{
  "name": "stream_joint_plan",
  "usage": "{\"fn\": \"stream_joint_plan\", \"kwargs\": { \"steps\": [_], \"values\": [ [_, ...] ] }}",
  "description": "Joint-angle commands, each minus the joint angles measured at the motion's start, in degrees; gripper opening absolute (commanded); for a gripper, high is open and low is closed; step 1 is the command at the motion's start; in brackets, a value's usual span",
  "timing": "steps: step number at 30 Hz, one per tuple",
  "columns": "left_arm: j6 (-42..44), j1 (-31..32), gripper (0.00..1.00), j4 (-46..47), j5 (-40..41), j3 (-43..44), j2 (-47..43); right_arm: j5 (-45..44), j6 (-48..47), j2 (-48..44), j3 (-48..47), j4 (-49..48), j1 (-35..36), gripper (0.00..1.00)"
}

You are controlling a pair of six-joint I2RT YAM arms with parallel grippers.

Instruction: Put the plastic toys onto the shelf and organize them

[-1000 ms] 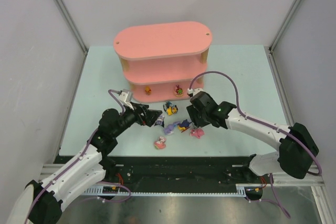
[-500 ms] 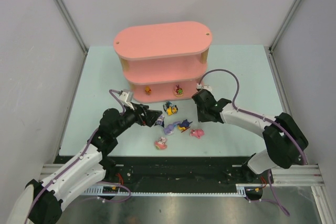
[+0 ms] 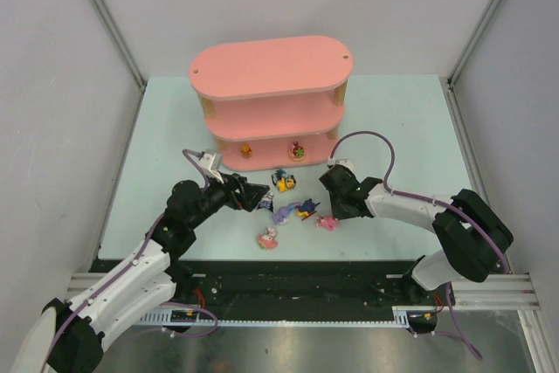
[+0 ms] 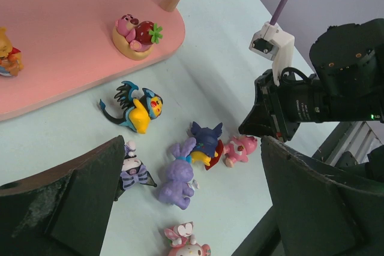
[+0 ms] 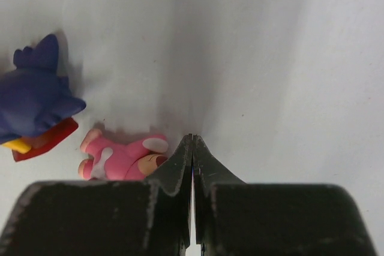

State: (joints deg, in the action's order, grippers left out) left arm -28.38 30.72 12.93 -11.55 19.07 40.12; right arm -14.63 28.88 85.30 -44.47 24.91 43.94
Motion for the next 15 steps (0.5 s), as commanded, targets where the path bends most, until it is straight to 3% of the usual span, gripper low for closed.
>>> {"fn": "stream_joint_plan", "kwargs": {
  "steps": [1, 15],
  "values": [
    [0.61, -0.22, 1.00, 1.13, 0.04, 0.71, 0.22, 1.27, 0.56, -2.06, 0.79, -1.62, 1.84, 0.00],
    [0.26, -0.22, 1.00, 2.45, -0.49, 0.27, 1.10, 2.24, 4.51, -3.38, 1.31, 0.49, 11.16, 0.00]
  ]
}}
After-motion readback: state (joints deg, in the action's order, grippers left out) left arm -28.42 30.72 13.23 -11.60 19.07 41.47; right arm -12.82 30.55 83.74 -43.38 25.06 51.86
